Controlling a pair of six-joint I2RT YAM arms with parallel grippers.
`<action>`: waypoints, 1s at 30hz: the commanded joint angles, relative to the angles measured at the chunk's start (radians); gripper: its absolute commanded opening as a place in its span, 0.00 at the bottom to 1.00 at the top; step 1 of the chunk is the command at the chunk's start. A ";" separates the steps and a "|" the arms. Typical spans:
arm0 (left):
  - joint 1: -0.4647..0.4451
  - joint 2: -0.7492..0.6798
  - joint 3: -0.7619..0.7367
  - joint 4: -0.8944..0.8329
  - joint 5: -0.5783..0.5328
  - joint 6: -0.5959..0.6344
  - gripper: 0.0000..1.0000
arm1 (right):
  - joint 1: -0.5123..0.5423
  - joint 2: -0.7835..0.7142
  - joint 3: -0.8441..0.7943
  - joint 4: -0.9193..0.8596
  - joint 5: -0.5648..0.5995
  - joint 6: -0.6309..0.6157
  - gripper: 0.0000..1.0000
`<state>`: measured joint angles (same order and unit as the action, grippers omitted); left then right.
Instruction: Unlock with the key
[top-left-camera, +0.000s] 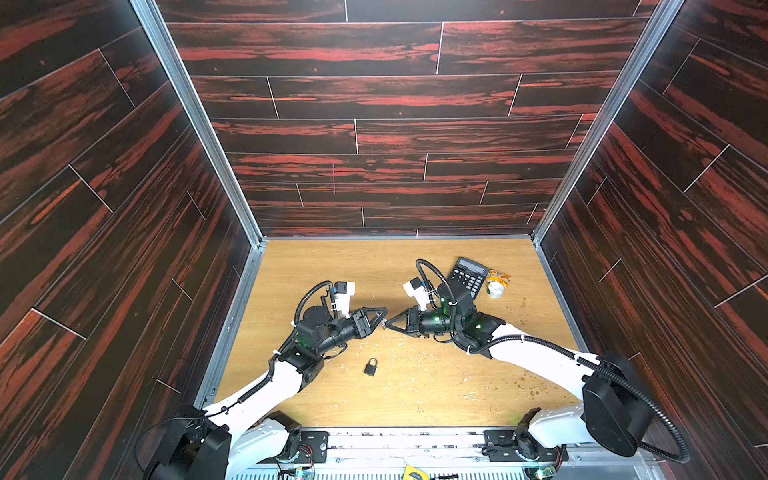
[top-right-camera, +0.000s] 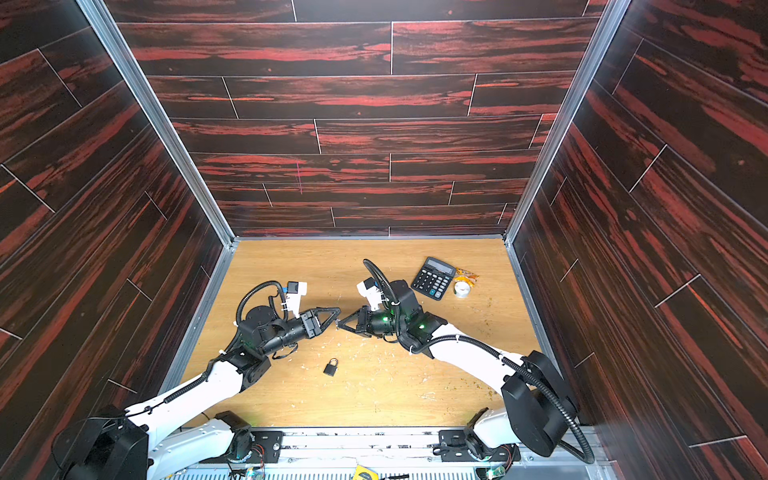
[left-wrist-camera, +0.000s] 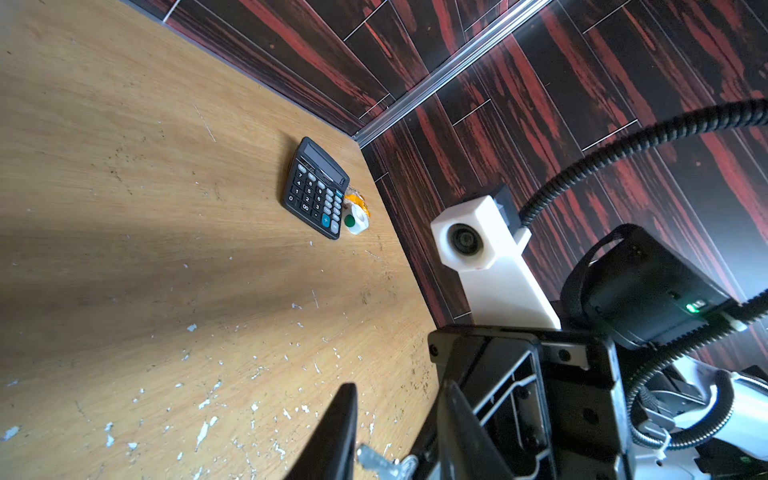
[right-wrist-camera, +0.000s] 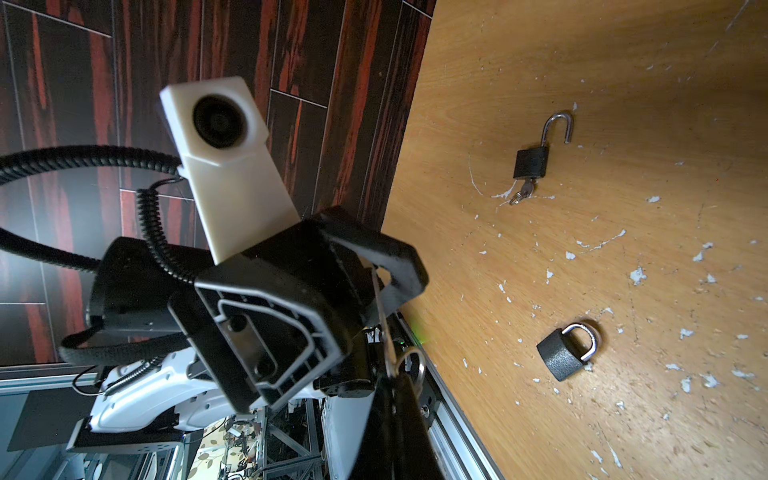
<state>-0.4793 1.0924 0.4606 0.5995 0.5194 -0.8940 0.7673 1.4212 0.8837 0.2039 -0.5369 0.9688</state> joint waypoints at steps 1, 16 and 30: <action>-0.004 0.008 0.032 0.035 0.013 -0.001 0.30 | -0.005 0.027 0.027 0.022 -0.003 0.007 0.00; -0.005 0.011 0.035 0.000 0.004 0.013 0.07 | -0.006 0.028 0.040 -0.001 0.006 -0.004 0.00; -0.005 -0.015 0.048 -0.031 -0.041 0.062 0.00 | -0.006 -0.046 0.042 -0.092 0.077 -0.114 0.14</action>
<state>-0.4858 1.0988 0.4759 0.5888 0.4957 -0.8654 0.7635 1.4200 0.8997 0.1539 -0.4984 0.9112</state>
